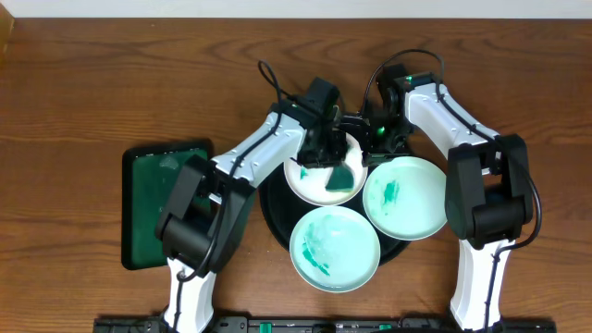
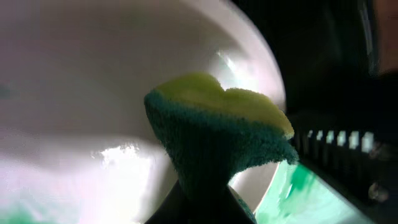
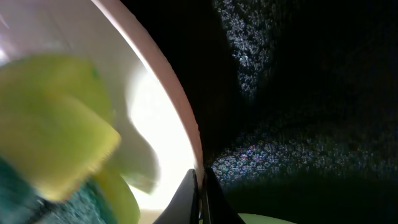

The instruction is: Clean dirty plates on tray and stack at the side

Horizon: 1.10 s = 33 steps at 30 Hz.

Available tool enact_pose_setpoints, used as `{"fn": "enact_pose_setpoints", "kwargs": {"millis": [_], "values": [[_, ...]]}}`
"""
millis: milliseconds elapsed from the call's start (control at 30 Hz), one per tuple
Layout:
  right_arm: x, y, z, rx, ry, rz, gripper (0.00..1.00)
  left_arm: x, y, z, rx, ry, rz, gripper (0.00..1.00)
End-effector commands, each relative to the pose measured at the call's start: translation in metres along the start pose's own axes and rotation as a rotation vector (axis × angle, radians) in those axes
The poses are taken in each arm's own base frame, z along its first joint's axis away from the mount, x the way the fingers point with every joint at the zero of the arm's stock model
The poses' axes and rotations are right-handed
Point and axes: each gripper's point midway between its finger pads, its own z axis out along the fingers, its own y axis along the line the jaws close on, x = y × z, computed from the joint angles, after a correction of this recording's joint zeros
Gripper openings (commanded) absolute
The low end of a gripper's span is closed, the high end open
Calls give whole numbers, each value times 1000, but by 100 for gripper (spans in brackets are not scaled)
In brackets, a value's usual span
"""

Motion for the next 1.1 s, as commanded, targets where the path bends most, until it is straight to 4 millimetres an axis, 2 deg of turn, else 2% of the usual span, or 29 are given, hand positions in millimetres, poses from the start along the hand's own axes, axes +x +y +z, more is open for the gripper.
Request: {"fn": "enact_pose_setpoints", "kwargs": {"millis": [0,167,267,367,533,700,867,967,1067], "values": [[-3,3,-3,-5,-9,-21,1,-22,3,-5,35,-43,-86,7],[-2,2,-3,-5,-2,-22,1,-46,19,-8,9,-125,-150,8],[-1,2,-3,-4,2,-24,1,-48,33,1,-36,-131,-175,7],[1,2,-3,-4,7,-26,1,-36,51,17,-90,-77,-205,7],[2,2,-3,-4,11,-28,1,2,86,39,-196,89,-235,7],[2,2,-3,-4,11,-32,1,26,105,29,-258,201,-211,7],[2,2,-3,-4,11,-31,1,48,139,9,-401,283,-237,7],[2,2,-3,-4,11,-31,1,53,154,-2,-451,308,-257,7],[2,2,-3,-4,11,-31,1,49,163,-6,-458,300,-274,7]]}}
